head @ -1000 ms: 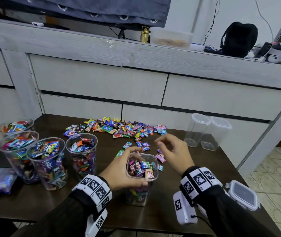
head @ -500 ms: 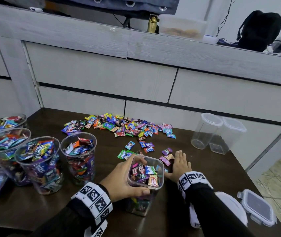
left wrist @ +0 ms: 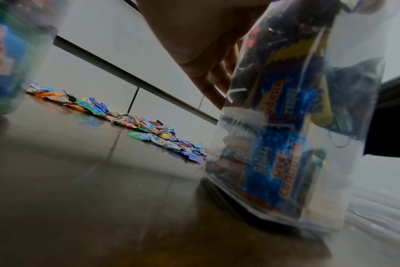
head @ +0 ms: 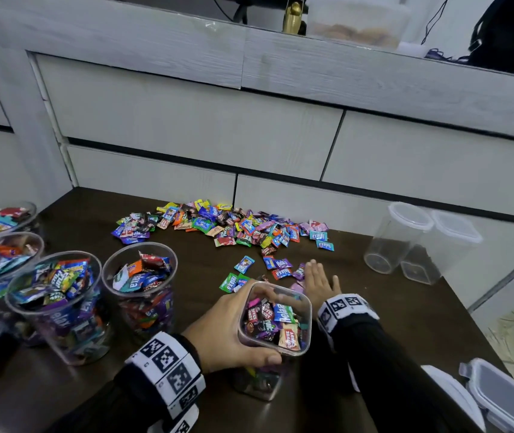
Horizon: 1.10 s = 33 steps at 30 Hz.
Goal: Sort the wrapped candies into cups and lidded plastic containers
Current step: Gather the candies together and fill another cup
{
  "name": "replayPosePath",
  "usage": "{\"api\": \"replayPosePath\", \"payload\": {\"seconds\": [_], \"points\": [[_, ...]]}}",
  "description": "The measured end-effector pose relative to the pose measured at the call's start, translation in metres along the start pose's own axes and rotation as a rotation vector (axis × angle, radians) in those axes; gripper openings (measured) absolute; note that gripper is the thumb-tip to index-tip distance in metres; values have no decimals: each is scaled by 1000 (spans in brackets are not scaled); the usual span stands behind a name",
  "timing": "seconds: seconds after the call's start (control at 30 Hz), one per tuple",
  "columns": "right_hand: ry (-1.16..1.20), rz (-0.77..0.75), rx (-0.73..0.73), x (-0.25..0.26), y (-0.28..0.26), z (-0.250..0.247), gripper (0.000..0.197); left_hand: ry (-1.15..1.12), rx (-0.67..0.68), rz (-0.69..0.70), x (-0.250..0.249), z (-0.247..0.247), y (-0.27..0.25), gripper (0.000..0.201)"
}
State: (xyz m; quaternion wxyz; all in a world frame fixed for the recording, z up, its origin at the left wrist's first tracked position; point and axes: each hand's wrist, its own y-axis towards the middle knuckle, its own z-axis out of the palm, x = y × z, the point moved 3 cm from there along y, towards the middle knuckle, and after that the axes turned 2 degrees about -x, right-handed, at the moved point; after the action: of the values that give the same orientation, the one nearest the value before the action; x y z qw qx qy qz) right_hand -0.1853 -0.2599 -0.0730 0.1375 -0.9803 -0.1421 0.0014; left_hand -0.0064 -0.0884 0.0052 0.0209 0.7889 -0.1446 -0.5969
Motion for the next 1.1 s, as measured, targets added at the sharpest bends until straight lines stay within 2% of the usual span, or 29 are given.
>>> {"api": "replayPosePath", "payload": {"seconds": [0.07, 0.2, 0.23, 0.37, 0.5, 0.57, 0.63, 0.77, 0.87, 0.97, 1.1], "points": [[32, -38, -54, 20, 4, -2, 78, -11, -17, 31, -1, 1, -1, 75], [64, -96, -48, 61, 11, -4, 102, 3, -4, 52, 1, -1, -2, 79], [46, -108, -48, 67, 12, -4, 102, 4, 6, 52, 2, -2, -3, 79], [-94, -179, -57, 73, 10, -9, 87, 2, -8, 52, 3, -6, -7, 79], [-172, -305, -188, 75, 1, -17, 73, -9, -4, 44, 5, -7, -7, 79], [-119, -309, -160, 77, -1, -15, 69, -17, -5, 53, 6, -6, -6, 78], [-21, -293, -62, 79, 1, -13, 66, -21, -3, 48, 7, -6, -6, 78], [84, -289, 78, 75, 4, -15, 47, -11, -11, 26, 9, -6, -6, 75], [121, -272, 112, 60, 2, -19, 44, -13, -18, 8, 8, -5, -6, 72], [185, -262, 65, 41, -8, -21, 40, 4, -26, 10, 8, -2, -7, 72], [310, -259, -84, 19, -29, -31, 31, 23, -48, 3, 7, 3, -7, 75]]}}
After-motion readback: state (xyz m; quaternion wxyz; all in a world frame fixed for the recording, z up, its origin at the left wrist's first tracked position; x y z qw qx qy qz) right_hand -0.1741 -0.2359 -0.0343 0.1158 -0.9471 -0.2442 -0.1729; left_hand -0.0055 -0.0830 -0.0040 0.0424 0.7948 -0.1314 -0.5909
